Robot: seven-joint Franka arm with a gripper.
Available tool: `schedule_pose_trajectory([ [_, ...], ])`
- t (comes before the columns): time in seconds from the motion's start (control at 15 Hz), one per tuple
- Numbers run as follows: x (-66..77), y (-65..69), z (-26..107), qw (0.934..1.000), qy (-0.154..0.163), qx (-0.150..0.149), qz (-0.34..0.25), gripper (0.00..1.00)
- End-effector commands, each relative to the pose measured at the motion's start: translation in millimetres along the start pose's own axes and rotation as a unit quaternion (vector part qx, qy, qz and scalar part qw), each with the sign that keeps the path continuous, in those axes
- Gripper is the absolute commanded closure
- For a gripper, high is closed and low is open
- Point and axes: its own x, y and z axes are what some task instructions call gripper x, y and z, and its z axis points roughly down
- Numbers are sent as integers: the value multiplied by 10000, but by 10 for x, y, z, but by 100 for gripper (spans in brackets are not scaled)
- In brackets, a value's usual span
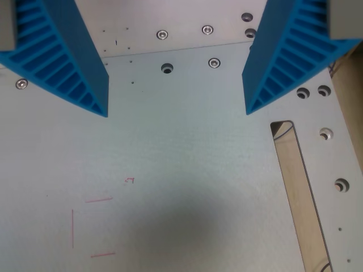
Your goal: Rotate around gripper positive z
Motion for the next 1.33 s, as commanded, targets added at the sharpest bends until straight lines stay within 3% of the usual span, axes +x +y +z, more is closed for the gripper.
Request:
schedule_pose_trajectory([
  [0.07, -2, 0, -21, 10000, 21, 3, 60, 0],
  [1.33, -2, 0, -21, 9932, 20, 5, 1166, 0],
])
